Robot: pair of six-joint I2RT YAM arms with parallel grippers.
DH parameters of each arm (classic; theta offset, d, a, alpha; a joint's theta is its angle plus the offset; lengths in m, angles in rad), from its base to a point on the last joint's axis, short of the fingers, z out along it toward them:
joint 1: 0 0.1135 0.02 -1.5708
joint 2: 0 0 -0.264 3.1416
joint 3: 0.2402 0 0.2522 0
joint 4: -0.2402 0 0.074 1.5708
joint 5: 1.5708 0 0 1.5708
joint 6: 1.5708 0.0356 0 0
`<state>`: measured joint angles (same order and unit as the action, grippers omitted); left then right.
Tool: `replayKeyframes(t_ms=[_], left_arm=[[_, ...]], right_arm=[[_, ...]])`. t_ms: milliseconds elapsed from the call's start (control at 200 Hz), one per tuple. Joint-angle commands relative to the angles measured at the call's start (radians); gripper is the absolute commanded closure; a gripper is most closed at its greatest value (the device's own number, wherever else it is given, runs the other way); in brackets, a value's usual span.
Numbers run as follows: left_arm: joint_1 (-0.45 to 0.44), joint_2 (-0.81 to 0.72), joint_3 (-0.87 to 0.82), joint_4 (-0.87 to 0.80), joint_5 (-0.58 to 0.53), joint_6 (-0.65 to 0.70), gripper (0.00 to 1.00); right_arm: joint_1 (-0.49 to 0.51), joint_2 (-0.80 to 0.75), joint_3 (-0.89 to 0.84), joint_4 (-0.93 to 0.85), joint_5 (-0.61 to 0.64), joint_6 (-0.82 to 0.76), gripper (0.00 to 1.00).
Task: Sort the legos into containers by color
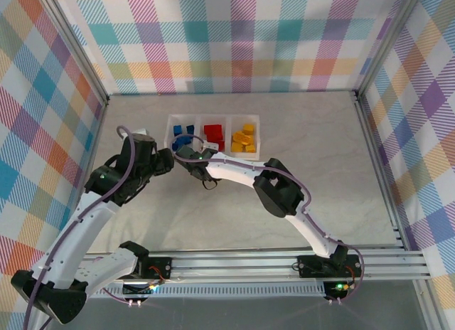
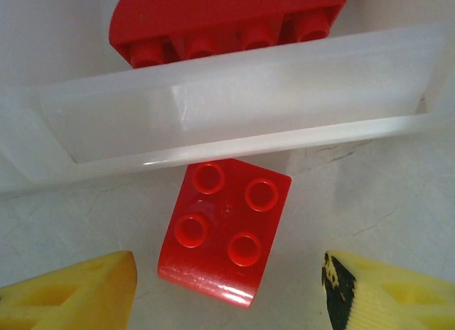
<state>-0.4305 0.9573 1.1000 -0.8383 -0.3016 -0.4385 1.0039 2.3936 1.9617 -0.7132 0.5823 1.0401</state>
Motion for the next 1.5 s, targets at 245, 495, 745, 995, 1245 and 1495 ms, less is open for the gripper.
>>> replayKeyframes(t_ms=[245, 495, 745, 995, 1245, 1495], left_arm=[[-0.005, -0.05, 0.047, -0.058, -0.026, -0.003, 0.21], [-0.005, -0.051, 0.043, -0.064, -0.03, 0.001, 0.21], [-0.005, -0.053, 0.046, -0.07, -0.017, 0.008, 0.21], [-0.005, -0.057, 0.049, -0.07, -0.003, 0.009, 0.21], [-0.005, -0.049, 0.053, -0.053, 0.018, 0.007, 0.21], [-0.005, -0.054, 0.049, -0.046, 0.025, 0.005, 0.21]], right_arm=[[-0.009, 0.047, 0.04, 0.016, -0.002, 0.001, 0.34], [-0.014, 0.065, 0.052, 0.029, -0.025, -0.024, 0.43], [-0.016, 0.054, 0.027, 0.059, -0.05, -0.073, 0.56], [-0.014, -0.03, -0.121, 0.171, -0.076, -0.182, 0.68], [-0.014, -0.215, -0.399, 0.322, -0.149, -0.324, 0.71], [-0.017, -0.434, -0.671, 0.44, -0.266, -0.508, 0.73]])
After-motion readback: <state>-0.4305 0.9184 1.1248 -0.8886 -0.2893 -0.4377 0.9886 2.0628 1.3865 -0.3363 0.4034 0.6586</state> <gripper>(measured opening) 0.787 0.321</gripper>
